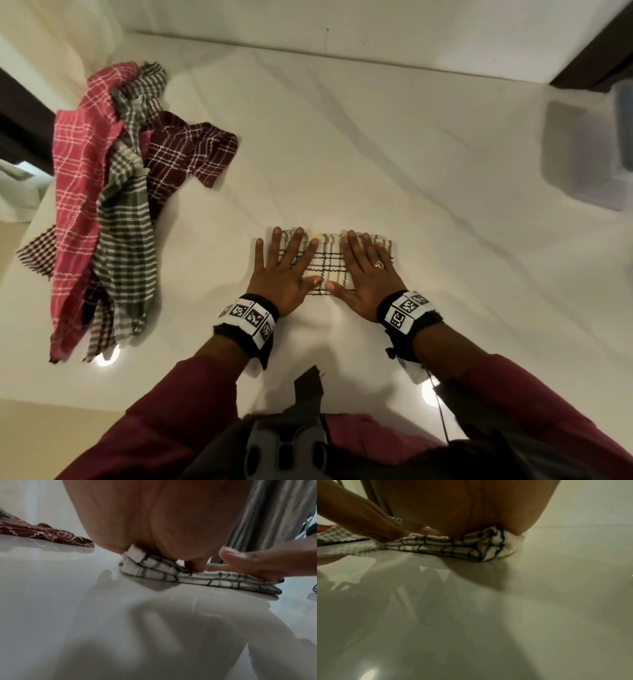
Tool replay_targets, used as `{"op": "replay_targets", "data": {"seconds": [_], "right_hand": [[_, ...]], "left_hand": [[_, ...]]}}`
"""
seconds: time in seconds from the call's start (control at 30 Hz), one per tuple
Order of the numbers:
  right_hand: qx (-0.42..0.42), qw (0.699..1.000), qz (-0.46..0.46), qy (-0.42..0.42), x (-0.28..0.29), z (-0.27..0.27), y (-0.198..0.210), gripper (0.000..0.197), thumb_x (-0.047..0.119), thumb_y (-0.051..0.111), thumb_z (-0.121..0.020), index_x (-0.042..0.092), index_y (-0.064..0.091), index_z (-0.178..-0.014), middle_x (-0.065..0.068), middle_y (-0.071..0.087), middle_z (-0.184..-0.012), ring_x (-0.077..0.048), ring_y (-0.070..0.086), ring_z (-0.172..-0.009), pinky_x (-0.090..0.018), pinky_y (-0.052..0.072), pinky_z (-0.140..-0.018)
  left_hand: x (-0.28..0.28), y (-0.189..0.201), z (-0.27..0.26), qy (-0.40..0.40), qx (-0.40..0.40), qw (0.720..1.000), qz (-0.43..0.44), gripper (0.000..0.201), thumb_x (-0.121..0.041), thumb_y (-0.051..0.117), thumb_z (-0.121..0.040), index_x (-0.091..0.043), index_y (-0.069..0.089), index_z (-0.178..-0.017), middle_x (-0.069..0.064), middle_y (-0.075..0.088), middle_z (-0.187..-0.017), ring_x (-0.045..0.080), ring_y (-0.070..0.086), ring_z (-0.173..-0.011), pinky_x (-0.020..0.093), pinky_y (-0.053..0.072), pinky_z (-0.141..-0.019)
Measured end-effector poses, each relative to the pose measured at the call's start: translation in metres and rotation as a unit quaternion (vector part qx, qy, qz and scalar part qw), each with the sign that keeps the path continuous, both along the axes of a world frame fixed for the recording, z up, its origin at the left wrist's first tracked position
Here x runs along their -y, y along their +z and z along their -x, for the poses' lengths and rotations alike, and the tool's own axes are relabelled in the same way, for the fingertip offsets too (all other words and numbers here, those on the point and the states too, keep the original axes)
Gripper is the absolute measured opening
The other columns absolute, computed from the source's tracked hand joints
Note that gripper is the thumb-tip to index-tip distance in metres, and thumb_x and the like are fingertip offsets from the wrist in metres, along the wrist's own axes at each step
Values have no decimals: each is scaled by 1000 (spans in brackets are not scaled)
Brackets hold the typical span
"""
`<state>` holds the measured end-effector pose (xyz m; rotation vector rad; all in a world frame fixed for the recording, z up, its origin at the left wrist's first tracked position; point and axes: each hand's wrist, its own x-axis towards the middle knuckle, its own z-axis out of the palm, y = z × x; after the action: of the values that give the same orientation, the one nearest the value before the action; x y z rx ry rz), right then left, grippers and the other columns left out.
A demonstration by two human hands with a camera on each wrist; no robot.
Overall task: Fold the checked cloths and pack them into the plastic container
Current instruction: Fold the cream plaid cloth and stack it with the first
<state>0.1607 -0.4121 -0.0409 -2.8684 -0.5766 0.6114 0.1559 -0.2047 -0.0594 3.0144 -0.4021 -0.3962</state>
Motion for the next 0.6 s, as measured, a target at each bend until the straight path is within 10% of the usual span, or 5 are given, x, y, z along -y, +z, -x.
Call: {"op": "replay_targets", "data": {"seconds": [0.17,0.37,0.47,0.6], "right_hand": [[-37,970,-93,-221,9,10,3,94,70,31,-86,21,-18,-149,-10,-31,-153,-28,-25,-142,-43,-9,-117],[-52,877,-222,-422,18,8,22,99,30,80,-73,15,18,-148,-14,29,-145,-33,33,-133,-37,32,-106],[-126,836,-262,-466,31,-1,26,88,14,85,-67,11,34,-138,-14,49,-133,-30,52,-117,-26,42,-85],[-82,848,-206,-480,63,-8,41,71,9,70,-75,15,41,-140,-12,48,-138,-30,51,-121,-29,43,-92]], "left_hand": [[3,5,-2,32,-56,998,14,77,-75,-8,-71,-44,-25,-140,-11,-34,-148,32,-34,-138,57,-22,-107],[16,16,10,61,-34,997,-38,79,-77,-8,-69,-47,-22,-140,1,-26,-156,35,-39,-134,55,-39,-92],[27,27,14,49,-27,998,-33,74,-75,18,-83,-44,-2,-147,7,-19,-158,36,-33,-138,56,-33,-97],[36,39,23,-1,31,998,49,58,-65,48,-83,-44,43,-137,8,5,-160,35,-5,-146,52,-8,-113]]}}
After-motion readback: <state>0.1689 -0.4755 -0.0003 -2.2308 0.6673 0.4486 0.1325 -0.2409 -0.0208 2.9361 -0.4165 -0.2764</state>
